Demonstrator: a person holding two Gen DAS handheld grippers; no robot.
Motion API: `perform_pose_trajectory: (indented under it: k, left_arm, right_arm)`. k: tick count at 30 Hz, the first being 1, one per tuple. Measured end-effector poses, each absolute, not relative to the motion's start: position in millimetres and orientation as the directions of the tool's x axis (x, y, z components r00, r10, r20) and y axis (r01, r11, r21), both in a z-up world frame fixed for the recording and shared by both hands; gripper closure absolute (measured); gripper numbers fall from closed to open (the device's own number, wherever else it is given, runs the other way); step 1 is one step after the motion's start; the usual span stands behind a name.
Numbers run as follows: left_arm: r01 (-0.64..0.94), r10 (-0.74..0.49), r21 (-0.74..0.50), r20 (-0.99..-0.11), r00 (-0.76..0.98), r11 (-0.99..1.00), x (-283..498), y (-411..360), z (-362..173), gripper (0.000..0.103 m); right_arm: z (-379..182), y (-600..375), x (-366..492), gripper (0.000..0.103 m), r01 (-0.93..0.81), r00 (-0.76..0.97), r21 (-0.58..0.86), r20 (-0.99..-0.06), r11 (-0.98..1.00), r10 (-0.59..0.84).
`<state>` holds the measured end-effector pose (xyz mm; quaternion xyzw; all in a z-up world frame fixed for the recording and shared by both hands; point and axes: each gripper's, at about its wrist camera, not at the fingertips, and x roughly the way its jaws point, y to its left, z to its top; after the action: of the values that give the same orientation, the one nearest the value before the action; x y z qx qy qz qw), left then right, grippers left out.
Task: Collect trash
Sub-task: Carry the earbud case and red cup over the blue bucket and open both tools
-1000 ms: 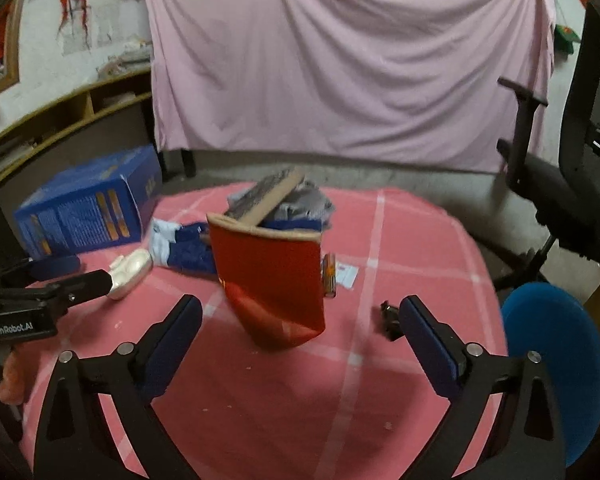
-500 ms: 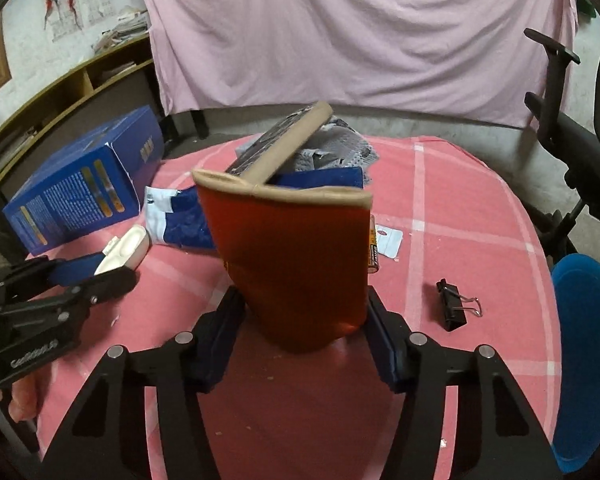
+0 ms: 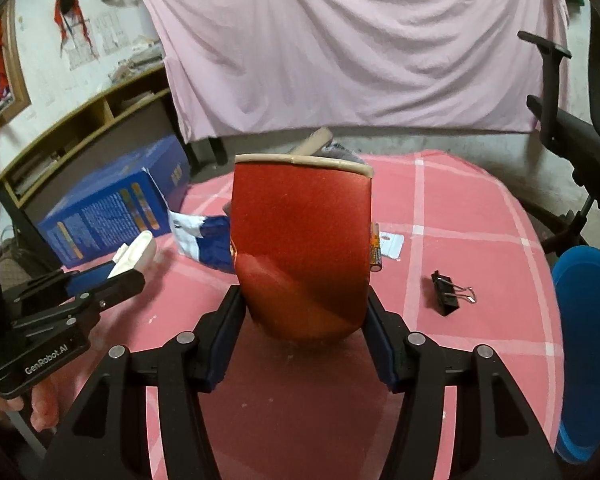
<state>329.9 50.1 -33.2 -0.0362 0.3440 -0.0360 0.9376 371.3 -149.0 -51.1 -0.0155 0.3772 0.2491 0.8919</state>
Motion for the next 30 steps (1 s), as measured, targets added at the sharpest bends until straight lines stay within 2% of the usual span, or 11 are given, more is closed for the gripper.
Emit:
perform_pose_trajectory:
  k: [10,16,22,25,30]
  left_arm:
    - [0.004,-0.054,-0.107,-0.469,0.881,0.994,290,48,-16,0.078]
    - [0.031,-0.063,-0.104,-0.325,0.943,0.994,266,29,6,0.078]
    - [0.071,-0.075,-0.030,-0.182,0.980,0.997,252,-6,33,0.079]
    - [0.091,-0.089,0.006,-0.167,0.982,0.996,255,-23,39,0.079]
    - [0.125,-0.125,-0.016,-0.226,0.966,0.992,268,-38,32,0.079]
  right_arm:
    - [-20,-171,338,0.047,-0.527,0.700,0.174,-0.466,0.832,0.541]
    - [1,-187,319,0.047,-0.517,0.779,0.138,-0.334,0.845,0.531]
    - [21,-215,304,0.047,-0.476,0.842,0.122,-0.223,0.871,0.491]
    - [28,-232,299,0.047,-0.452,0.866,0.111,-0.186,0.885,0.465]
    - [28,-253,300,0.047,-0.413,0.882,0.152,-0.177,0.898,0.436]
